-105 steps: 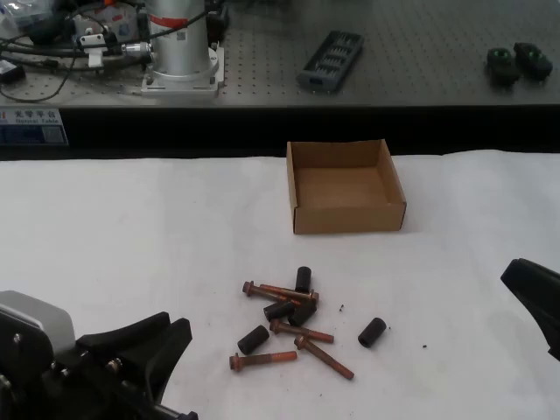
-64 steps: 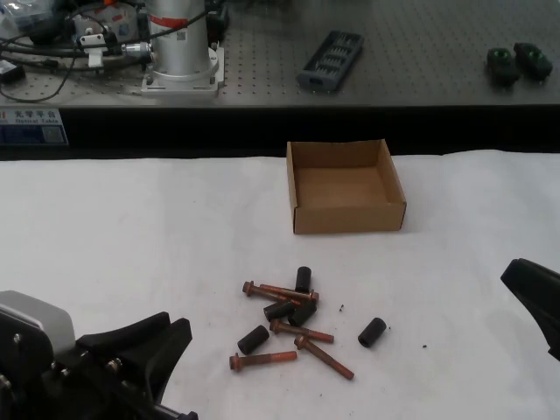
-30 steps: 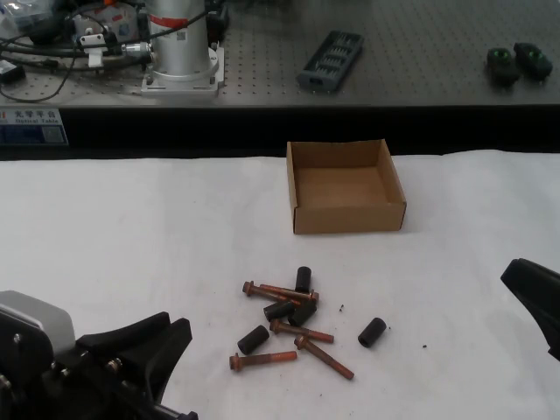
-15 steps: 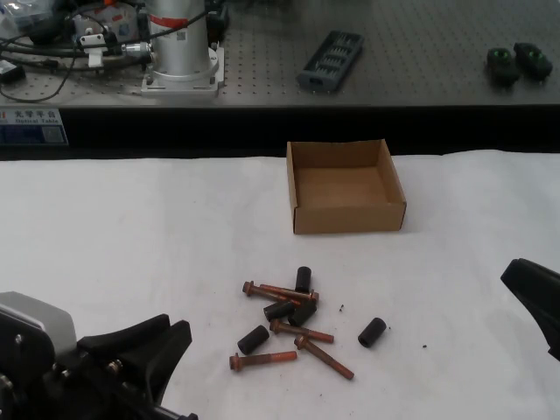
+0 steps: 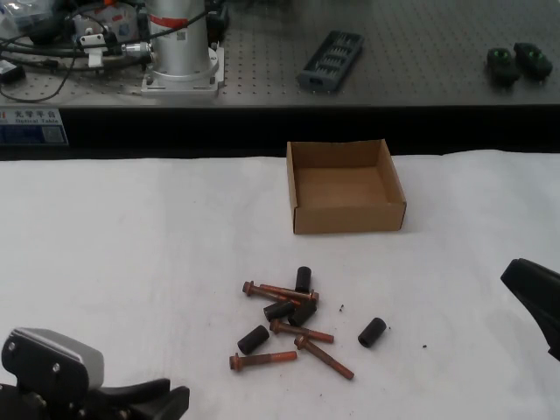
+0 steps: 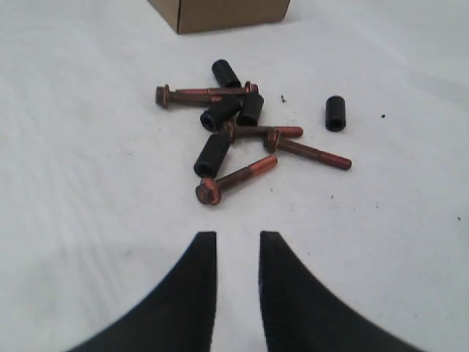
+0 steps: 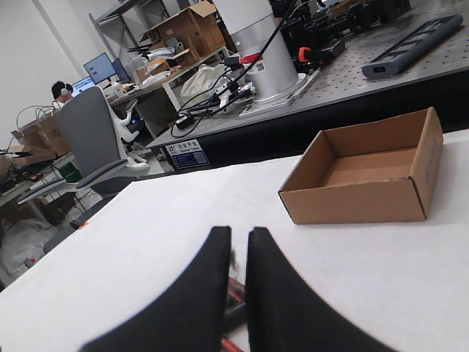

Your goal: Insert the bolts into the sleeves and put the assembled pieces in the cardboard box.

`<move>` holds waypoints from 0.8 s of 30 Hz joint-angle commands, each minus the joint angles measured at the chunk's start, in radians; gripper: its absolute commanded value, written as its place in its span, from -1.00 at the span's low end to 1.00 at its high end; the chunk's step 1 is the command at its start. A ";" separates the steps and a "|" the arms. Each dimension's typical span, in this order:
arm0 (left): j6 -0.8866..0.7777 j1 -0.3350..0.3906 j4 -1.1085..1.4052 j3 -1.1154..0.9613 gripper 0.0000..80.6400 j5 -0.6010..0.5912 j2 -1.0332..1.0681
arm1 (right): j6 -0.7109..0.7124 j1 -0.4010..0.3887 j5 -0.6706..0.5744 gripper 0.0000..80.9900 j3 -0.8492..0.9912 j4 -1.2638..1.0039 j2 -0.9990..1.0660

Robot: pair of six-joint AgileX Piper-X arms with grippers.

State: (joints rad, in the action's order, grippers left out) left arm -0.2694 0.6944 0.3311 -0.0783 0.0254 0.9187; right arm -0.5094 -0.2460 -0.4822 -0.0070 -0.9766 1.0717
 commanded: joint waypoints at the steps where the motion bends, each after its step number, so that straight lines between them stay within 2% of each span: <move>1: 0.006 0.004 -0.016 -0.002 -0.61 -0.015 -0.008 | -0.013 0.000 0.025 -0.80 0.007 -0.020 -0.008; 19: 0.006 0.004 -0.011 -0.002 -0.61 -0.015 -0.008 | -0.013 0.000 0.025 -0.80 0.007 -0.026 -0.008; 22: 0.006 0.004 0.017 -0.002 -0.61 -0.015 -0.008 | -0.012 0.000 0.057 -0.80 0.007 -0.100 -0.008; 24: -0.050 0.004 0.043 -0.002 -0.61 -0.044 -0.008 | -0.083 0.000 0.064 -0.80 0.007 -0.184 -0.008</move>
State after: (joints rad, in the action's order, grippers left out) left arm -0.2694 0.6944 0.3337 -0.0775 0.0122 0.9187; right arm -0.5416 -0.2460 -0.4666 -0.0070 -1.0768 1.0717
